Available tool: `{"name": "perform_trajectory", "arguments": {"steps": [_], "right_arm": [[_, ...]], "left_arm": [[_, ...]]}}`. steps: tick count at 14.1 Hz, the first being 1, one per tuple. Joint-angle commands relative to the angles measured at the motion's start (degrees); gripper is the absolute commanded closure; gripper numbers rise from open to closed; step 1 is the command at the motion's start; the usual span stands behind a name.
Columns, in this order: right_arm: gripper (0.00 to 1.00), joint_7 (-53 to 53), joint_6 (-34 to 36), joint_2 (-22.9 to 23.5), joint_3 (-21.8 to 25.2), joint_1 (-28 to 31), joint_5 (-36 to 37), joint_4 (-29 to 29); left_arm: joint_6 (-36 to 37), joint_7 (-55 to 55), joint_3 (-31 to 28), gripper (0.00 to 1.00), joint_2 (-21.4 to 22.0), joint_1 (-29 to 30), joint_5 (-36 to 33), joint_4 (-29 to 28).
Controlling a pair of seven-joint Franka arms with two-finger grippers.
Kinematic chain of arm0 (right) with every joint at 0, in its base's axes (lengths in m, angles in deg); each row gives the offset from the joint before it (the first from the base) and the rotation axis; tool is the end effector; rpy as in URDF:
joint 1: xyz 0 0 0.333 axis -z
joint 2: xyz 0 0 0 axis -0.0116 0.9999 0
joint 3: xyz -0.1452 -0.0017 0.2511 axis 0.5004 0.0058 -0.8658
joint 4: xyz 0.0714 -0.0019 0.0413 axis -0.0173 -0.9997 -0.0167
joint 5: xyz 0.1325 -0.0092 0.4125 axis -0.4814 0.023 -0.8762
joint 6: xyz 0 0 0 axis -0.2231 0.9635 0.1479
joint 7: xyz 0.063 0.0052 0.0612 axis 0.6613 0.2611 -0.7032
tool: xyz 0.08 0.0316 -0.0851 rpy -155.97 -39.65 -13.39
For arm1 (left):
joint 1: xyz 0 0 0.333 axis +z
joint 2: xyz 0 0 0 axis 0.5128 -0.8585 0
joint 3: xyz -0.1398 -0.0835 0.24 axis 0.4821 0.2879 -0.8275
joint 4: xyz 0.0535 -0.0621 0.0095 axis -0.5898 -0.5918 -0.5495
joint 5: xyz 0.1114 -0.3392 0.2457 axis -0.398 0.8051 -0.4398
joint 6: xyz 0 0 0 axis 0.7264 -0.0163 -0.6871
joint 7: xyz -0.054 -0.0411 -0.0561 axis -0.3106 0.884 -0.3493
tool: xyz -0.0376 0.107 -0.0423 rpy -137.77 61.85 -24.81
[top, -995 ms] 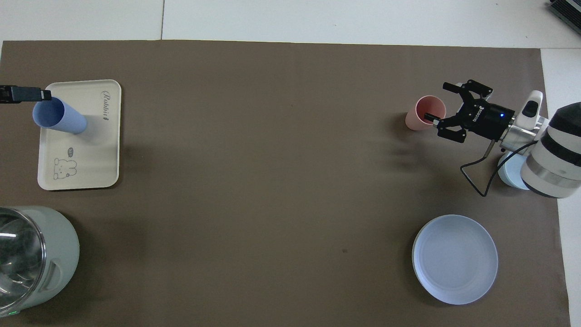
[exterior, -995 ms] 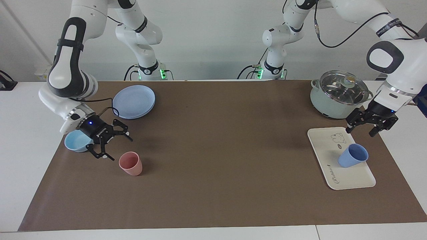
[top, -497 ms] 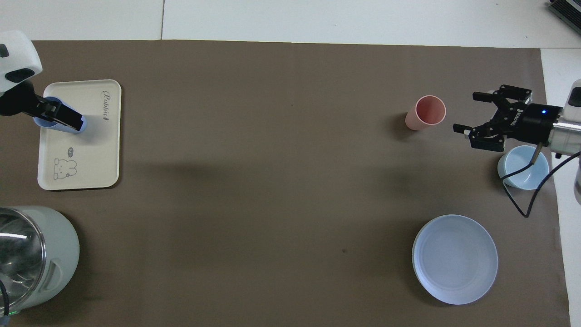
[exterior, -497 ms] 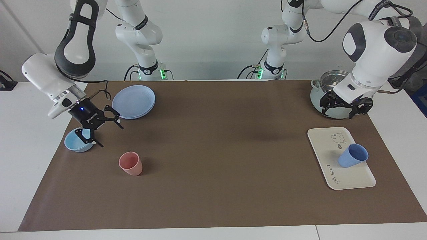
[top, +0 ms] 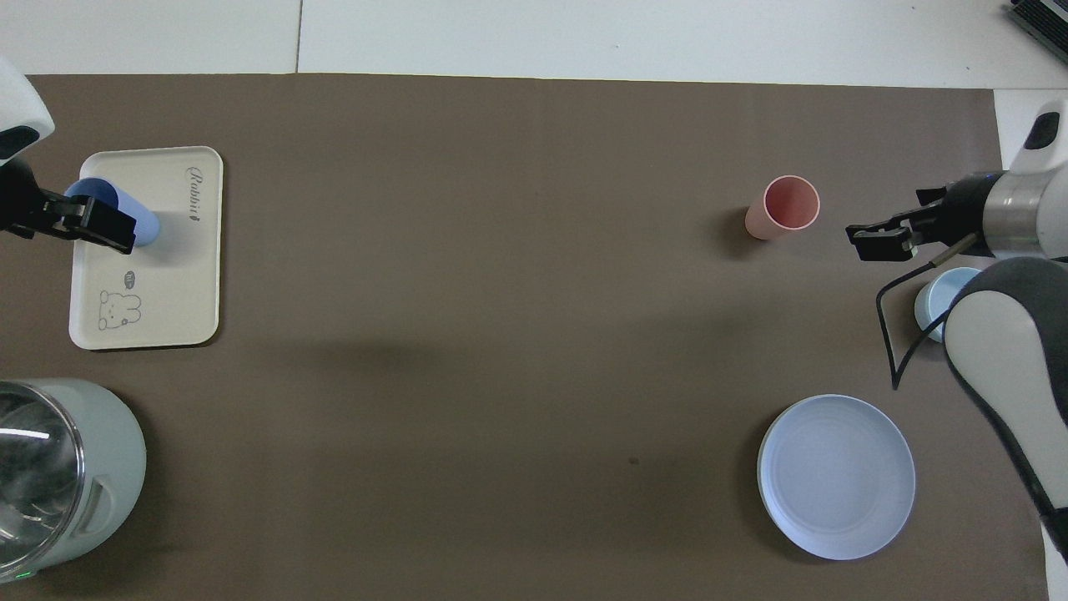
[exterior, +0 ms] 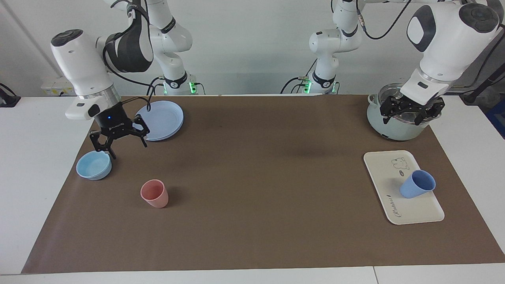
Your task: Place cup on tray
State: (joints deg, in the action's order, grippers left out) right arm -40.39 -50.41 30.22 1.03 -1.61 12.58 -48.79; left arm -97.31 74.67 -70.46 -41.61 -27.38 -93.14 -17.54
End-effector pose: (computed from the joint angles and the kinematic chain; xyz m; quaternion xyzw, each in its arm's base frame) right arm 0.6299 -0.0042 0.4772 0.9693 0.2073 0.1323 0.0049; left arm 0.6287 -0.0298 0.5600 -0.9937 0.1035 0.0214 0.0387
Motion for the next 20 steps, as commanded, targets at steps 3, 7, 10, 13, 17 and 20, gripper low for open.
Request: {"name": "perform_trajectory", "arguments": {"steps": [3,7,10,13,17,20], "right_arm": [[0.0,19.9,19.3,0.3,-0.1,-2.1,6.2,12.2],[0.0,24.5,33.6,0.1,0.7,-1.5,5.7,20.5],[0.0,24.5,36.9,-1.9,0.7,-1.5,5.7,20.9],[0.0,24.6,36.7,-2.8,0.6,-1.6,4.5,19.1],[0.0,24.2,36.2,-3.9,0.5,-1.7,4.4,16.9],[0.0,24.0,36.5,-3.9,0.1,-2.2,4.4,17.1]], "left_arm": [[-1.2,-1.9,-0.4,0.0,2.9,1.2,7.6,-3.9],[-0.7,-4.0,-0.4,0.0,3.0,0.3,7.4,-3.9],[-0.4,-4.0,-0.4,0.0,3.0,0.3,7.1,-4.1],[1.1,-4.4,-0.5,0.0,3.7,0.3,7.0,-3.9],[4.6,-4.6,-0.1,0.0,6.4,0.3,4.5,-3.4],[3.7,-4.5,-0.1,0.0,6.7,0.5,4.6,-3.5]]}}
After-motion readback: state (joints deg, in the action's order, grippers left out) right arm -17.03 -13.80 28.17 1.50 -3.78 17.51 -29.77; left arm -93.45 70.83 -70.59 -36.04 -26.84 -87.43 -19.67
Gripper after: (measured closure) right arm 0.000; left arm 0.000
